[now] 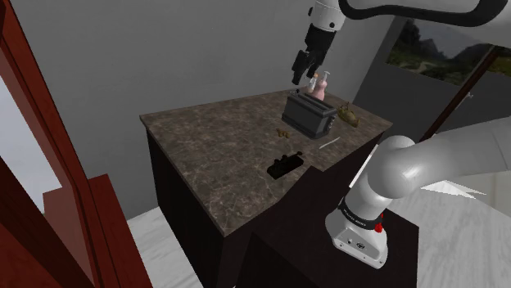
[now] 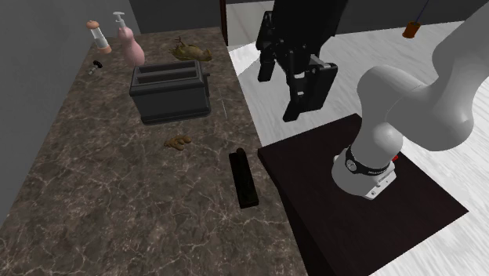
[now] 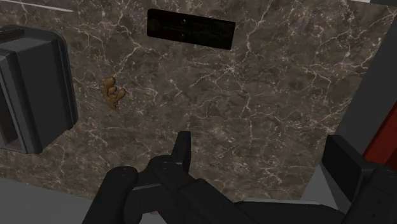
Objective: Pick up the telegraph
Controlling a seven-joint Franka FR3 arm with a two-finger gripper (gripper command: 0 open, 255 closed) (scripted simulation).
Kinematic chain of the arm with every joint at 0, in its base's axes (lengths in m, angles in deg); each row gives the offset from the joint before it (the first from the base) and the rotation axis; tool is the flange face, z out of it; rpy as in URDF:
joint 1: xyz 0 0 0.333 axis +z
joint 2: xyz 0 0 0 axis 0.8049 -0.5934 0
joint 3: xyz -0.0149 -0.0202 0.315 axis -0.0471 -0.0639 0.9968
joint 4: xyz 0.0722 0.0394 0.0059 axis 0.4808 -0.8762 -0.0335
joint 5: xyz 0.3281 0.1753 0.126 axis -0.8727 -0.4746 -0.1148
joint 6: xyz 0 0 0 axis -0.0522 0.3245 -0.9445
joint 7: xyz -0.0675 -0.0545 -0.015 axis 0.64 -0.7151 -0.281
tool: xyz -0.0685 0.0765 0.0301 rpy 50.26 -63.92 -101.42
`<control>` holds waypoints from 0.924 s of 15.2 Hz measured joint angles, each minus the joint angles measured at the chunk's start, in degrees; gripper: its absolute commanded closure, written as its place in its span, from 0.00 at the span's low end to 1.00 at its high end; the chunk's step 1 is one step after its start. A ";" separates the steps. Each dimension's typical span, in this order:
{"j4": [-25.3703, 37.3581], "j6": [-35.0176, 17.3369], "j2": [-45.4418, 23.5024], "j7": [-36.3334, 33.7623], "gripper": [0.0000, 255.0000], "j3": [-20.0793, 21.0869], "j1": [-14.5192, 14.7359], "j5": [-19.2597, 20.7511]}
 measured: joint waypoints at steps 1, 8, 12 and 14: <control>0.00 0.00 0.00 0.00 0.00 0.00 0.00 0.00; -13.32 -10.80 3.60 8.15 0.00 -4.91 0.89 2.17; -20.36 -19.17 2.94 13.72 0.00 -8.72 1.12 4.10; -23.65 -23.48 2.23 16.60 0.00 -10.75 1.12 5.21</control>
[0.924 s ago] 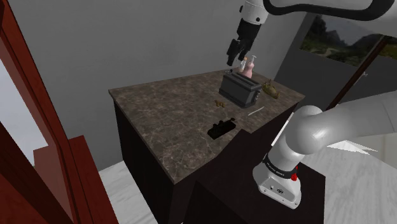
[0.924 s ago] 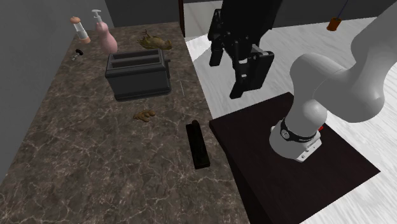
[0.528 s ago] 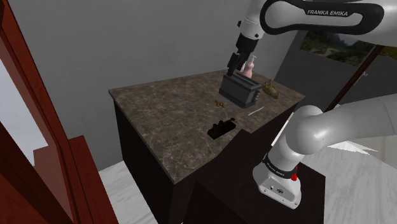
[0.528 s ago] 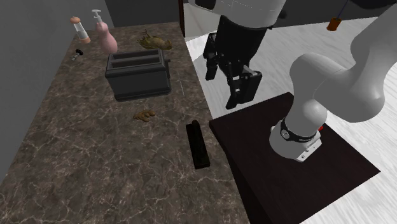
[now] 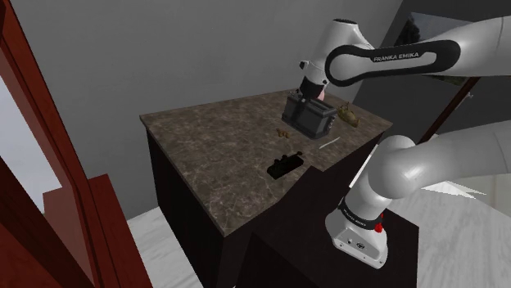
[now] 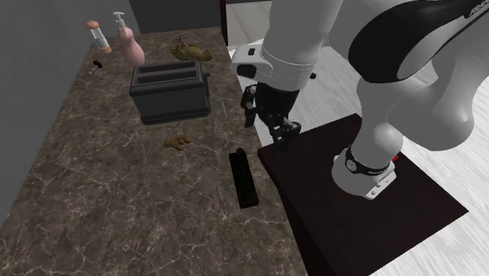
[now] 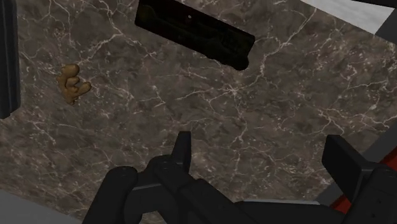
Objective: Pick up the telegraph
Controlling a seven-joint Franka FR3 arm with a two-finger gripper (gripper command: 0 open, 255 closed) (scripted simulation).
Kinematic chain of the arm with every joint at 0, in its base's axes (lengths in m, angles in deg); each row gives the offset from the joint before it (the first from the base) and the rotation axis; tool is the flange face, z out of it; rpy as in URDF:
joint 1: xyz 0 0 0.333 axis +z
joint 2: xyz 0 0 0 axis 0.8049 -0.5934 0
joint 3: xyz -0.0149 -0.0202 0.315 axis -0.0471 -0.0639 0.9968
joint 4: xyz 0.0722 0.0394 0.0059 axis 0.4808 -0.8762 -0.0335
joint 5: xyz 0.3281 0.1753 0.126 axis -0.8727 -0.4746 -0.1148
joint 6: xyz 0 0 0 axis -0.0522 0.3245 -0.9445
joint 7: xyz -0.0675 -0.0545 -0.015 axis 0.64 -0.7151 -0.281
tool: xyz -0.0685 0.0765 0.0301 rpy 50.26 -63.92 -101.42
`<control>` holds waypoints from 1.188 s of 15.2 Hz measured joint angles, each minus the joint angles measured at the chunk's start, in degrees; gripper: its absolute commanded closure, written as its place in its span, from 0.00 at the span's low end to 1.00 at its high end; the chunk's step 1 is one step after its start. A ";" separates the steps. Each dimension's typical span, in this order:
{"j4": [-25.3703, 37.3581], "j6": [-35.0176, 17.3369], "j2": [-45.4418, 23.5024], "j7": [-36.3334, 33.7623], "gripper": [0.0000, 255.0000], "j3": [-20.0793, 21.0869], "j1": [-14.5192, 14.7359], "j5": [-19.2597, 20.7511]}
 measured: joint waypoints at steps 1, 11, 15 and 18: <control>-1.58 -2.09 -0.39 1.25 0.00 -0.84 0.09 0.46; -10.43 -28.67 -17.02 18.42 0.00 -14.69 1.53 5.16; -10.92 -40.24 -27.76 28.68 0.00 -23.00 7.47 1.39; -10.41 -44.77 -32.65 33.92 0.00 -27.32 12.05 -2.94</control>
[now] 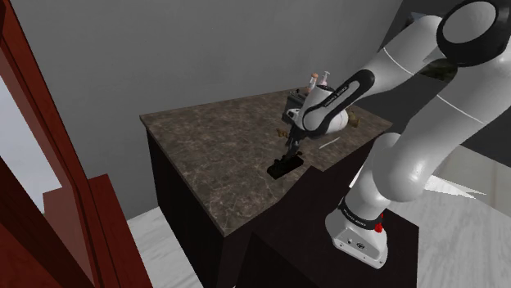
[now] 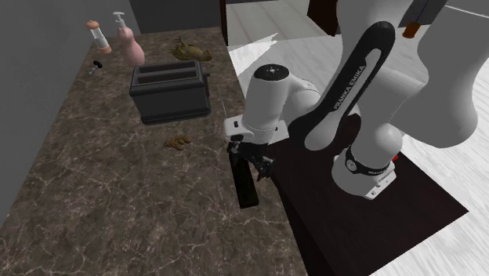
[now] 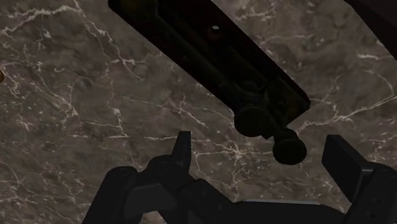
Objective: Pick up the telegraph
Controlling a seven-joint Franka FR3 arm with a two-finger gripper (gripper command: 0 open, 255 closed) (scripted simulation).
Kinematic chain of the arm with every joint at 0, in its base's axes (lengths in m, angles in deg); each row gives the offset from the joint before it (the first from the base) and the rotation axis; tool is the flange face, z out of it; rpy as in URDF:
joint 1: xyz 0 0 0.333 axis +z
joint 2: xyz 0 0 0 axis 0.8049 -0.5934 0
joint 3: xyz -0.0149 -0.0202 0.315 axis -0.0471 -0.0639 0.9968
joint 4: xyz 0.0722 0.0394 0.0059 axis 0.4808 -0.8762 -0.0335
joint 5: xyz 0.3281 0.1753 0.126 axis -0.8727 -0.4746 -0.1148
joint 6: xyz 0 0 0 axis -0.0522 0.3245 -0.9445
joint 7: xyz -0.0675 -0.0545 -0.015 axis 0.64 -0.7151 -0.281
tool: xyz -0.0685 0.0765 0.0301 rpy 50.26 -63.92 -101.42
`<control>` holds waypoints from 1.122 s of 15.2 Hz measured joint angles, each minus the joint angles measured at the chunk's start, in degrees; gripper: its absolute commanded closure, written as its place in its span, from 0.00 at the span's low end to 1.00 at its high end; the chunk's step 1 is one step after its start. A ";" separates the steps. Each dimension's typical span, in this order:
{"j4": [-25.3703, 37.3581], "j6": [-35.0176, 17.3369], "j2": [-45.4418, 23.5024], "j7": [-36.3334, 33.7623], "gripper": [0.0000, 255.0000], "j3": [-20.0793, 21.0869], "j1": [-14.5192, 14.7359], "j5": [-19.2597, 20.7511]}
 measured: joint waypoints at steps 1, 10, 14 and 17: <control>0.08 -1.05 -1.13 1.33 0.00 -1.15 1.48 -1.59; 0.79 -7.42 -9.07 19.15 1.00 -15.02 21.76 -26.10; 0.84 -7.47 -9.12 19.50 1.00 -15.19 22.06 -26.60; 0.80 -7.49 -9.07 19.32 1.00 -15.11 21.91 -26.34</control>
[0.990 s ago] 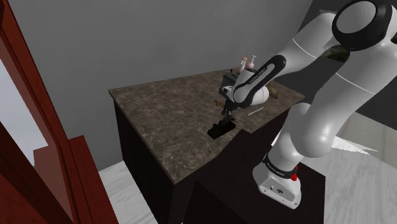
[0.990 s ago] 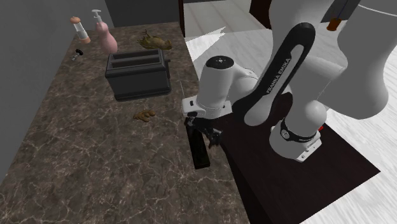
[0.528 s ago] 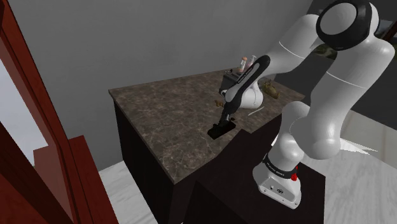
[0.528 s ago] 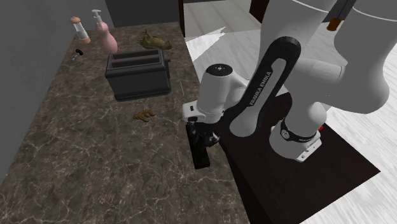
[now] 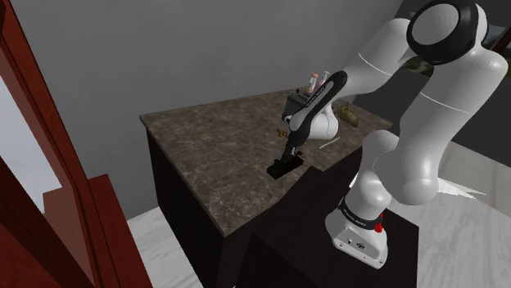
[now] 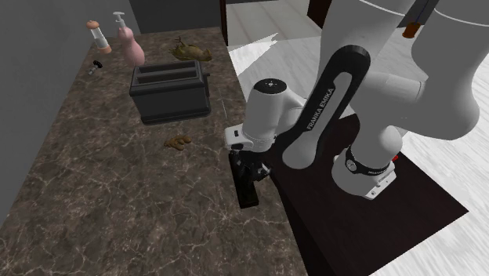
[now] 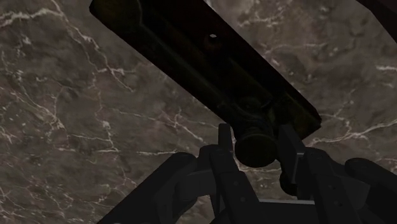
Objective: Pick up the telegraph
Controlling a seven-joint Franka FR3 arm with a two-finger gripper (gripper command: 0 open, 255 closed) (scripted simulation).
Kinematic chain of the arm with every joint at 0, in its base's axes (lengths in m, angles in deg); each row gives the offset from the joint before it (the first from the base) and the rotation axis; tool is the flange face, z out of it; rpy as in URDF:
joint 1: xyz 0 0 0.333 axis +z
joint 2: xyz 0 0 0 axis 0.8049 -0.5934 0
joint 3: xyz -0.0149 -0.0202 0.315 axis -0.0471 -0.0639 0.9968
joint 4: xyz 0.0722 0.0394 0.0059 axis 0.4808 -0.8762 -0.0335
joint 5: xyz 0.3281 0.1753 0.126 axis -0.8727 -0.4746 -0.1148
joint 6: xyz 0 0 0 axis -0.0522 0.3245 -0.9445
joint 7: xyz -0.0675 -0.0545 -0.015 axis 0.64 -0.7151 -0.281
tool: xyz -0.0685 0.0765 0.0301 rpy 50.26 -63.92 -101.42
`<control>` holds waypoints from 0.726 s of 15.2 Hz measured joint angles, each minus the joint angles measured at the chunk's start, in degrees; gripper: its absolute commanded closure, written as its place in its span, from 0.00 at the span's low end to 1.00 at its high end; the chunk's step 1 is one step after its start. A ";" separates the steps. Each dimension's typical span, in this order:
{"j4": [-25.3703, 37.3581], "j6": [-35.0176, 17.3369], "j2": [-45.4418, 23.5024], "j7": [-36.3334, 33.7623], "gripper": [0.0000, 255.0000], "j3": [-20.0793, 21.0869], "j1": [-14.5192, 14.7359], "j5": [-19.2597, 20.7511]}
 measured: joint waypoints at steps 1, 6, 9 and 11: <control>-0.22 0.33 0.77 -2.22 1.00 1.16 -2.20 2.76; -0.69 5.39 6.95 -16.56 1.00 11.58 -17.76 22.96; -0.84 9.05 10.88 -20.84 1.00 15.56 -22.97 28.70; -0.59 11.63 13.25 -22.32 1.00 17.13 -25.01 30.75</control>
